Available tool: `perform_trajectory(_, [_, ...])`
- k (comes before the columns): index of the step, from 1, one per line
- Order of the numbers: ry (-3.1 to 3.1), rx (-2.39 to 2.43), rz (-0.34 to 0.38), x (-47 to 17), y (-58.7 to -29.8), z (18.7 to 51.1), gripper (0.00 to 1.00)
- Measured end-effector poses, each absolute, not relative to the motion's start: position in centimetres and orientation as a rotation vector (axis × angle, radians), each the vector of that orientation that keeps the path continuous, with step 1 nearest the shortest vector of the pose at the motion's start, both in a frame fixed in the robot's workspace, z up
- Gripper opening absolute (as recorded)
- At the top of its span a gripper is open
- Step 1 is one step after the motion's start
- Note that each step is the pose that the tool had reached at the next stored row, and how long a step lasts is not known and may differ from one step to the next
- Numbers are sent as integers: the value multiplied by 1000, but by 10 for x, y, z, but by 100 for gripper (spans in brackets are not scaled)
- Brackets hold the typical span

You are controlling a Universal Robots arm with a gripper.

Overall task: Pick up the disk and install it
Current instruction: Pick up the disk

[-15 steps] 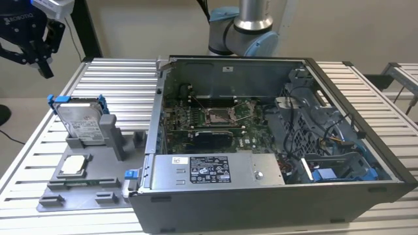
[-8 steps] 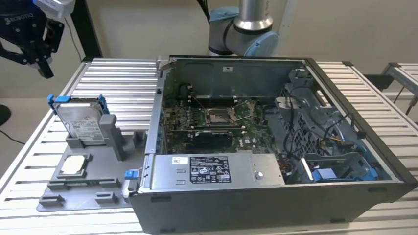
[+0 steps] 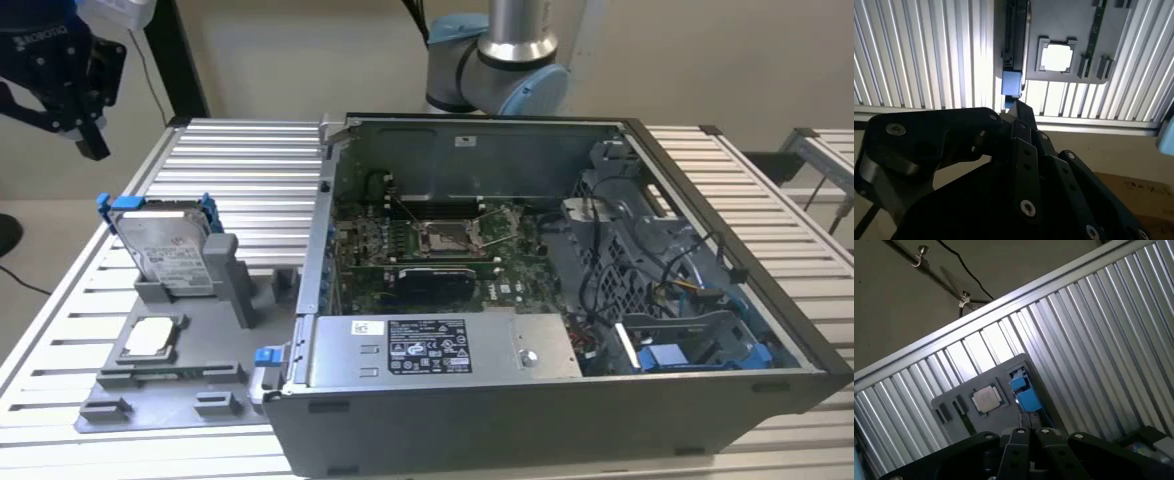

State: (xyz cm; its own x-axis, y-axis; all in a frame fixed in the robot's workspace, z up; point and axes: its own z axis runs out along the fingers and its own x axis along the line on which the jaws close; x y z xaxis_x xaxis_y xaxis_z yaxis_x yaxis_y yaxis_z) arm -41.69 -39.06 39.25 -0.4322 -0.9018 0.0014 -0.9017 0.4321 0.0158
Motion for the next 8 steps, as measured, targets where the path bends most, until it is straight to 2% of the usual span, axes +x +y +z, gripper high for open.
perform_trajectory(8, [-2522, 1856, -18, -417, -391, 393, 0])
